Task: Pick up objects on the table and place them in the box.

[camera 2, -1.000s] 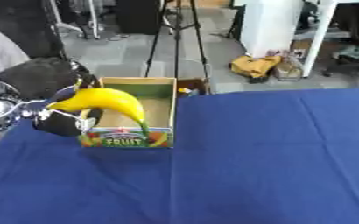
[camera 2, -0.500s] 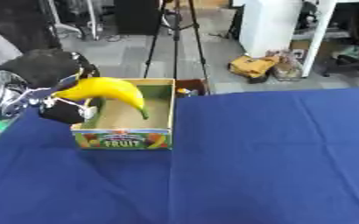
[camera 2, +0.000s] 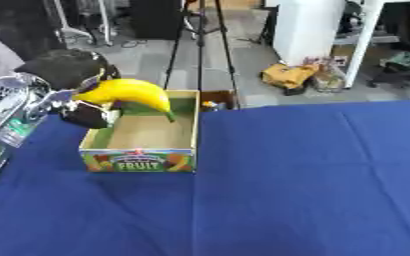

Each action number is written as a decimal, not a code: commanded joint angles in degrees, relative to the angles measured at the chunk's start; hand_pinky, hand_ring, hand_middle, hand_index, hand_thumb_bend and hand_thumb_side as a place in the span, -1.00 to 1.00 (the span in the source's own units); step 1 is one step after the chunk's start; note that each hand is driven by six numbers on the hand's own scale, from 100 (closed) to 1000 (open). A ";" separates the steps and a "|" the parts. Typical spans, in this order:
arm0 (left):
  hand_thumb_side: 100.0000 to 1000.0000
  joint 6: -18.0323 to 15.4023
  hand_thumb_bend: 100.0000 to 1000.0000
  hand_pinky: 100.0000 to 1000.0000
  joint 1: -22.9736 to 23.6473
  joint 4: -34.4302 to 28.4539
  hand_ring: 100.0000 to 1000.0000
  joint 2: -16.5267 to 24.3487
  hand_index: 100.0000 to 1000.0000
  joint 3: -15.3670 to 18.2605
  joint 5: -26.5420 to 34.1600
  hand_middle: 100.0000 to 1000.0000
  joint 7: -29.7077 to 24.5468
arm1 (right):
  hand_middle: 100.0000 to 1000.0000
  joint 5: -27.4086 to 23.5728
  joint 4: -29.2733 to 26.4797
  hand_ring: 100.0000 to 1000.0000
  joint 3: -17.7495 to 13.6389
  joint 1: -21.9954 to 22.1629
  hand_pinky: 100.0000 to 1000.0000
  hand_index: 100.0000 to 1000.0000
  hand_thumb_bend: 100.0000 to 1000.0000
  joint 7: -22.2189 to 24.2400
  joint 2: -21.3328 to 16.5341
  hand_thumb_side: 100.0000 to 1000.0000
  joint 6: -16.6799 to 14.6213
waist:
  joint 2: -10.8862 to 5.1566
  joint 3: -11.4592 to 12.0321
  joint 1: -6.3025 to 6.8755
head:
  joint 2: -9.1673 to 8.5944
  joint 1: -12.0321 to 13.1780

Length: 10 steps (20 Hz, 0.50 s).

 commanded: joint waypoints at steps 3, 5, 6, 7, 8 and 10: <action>-0.14 0.39 -0.93 -0.77 -2.85 5.17 -0.02 -2.06 0.45 3.01 -3.02 -0.02 2.78 | 0.10 -0.42 -0.82 0.68 0.08 -0.70 0.54 0.68 -1.00 0.33 -1.37 0.88 -0.37 | -0.58 -0.29 -0.22 | -1.02 0.51; -0.14 0.54 -0.93 -0.78 -3.38 7.63 -0.03 -3.23 0.45 3.84 -4.22 -0.02 3.96 | 0.10 -0.44 -0.82 0.68 0.13 -0.82 0.54 0.68 -1.00 0.46 -1.27 0.88 -0.38 | -0.38 -0.42 -0.27 | -1.04 0.66; -0.14 0.61 -0.93 -0.78 -3.59 8.81 -0.03 -3.77 0.44 4.27 -4.70 -0.03 4.55 | 0.10 -0.45 -0.82 0.68 0.14 -0.88 0.54 0.68 -1.00 0.52 -1.23 0.88 -0.41 | -0.28 -0.51 -0.32 | -1.05 0.71; -0.14 0.68 -0.93 -0.79 -3.79 9.88 -0.04 -4.22 0.44 4.68 -5.16 -0.03 5.18 | 0.10 -0.46 -0.82 0.68 0.14 -0.92 0.54 0.68 -1.00 0.56 -1.19 0.88 -0.46 | -0.19 -0.60 -0.37 | -1.08 0.76; -0.14 0.83 -0.93 -0.79 -4.00 10.95 -0.04 -4.69 0.44 5.14 -5.80 -0.03 5.91 | 0.10 -0.47 -0.82 0.67 0.15 -0.96 0.54 0.68 -1.00 0.60 -1.16 0.89 -0.54 | -0.08 -0.72 -0.42 | -1.13 0.84; -0.14 1.10 -0.92 -0.79 -4.37 12.96 -0.04 -5.62 0.44 6.04 -7.14 -0.04 7.36 | 0.10 -0.49 -0.82 0.67 0.16 -1.03 0.54 0.68 -1.00 0.66 -1.08 0.89 -0.69 | 0.13 -0.95 -0.52 | -1.22 1.01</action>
